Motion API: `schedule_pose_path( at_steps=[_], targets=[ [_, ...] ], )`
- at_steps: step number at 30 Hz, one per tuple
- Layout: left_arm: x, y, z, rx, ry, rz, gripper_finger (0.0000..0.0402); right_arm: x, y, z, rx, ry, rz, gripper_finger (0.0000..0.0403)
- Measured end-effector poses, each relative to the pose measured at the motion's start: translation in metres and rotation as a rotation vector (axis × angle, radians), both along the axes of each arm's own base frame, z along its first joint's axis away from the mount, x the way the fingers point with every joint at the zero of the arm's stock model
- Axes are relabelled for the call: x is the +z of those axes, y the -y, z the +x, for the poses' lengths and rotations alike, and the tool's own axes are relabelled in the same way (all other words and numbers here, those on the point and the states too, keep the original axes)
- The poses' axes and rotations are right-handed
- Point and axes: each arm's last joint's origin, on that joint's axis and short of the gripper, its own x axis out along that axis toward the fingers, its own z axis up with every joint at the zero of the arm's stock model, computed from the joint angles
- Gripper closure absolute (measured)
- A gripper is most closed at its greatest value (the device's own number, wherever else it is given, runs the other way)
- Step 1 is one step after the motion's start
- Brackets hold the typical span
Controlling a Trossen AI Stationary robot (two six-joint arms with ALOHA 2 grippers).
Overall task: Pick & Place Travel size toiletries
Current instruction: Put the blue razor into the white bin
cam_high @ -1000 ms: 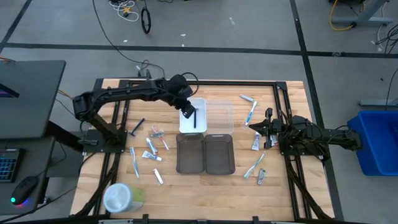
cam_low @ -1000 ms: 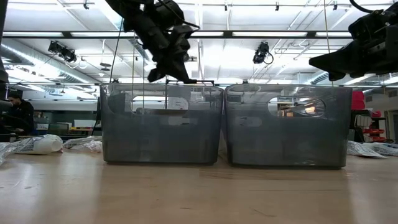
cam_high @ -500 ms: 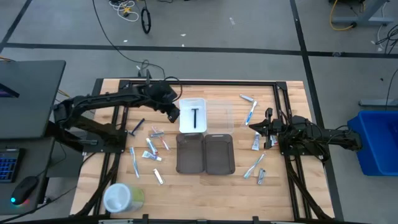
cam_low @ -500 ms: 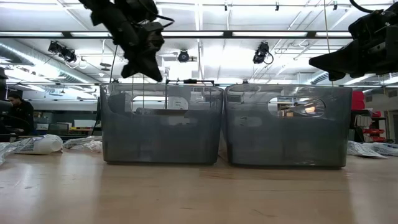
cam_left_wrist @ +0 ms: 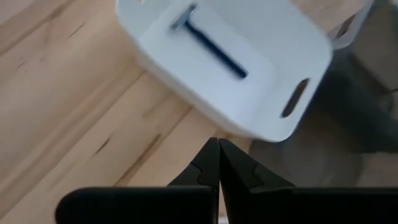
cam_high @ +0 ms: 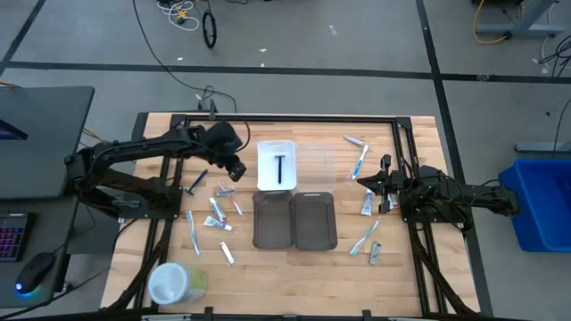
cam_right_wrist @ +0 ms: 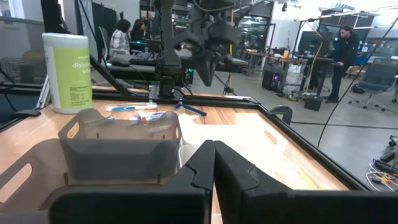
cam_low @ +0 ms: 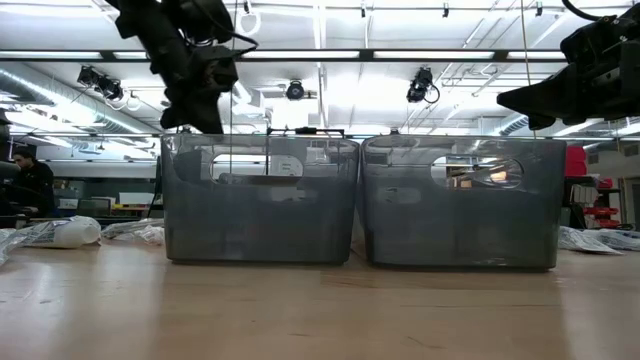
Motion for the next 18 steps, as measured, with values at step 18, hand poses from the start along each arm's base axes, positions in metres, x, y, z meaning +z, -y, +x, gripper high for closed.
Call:
schedule_pose_path(
  at_steps=[18],
  targets=[
    [-0.01,0.002,-0.019,0.091,-0.228,-0.006,0.0393,0.0,0.0,0.0,0.0,0.0,0.0,0.039]
  ],
)
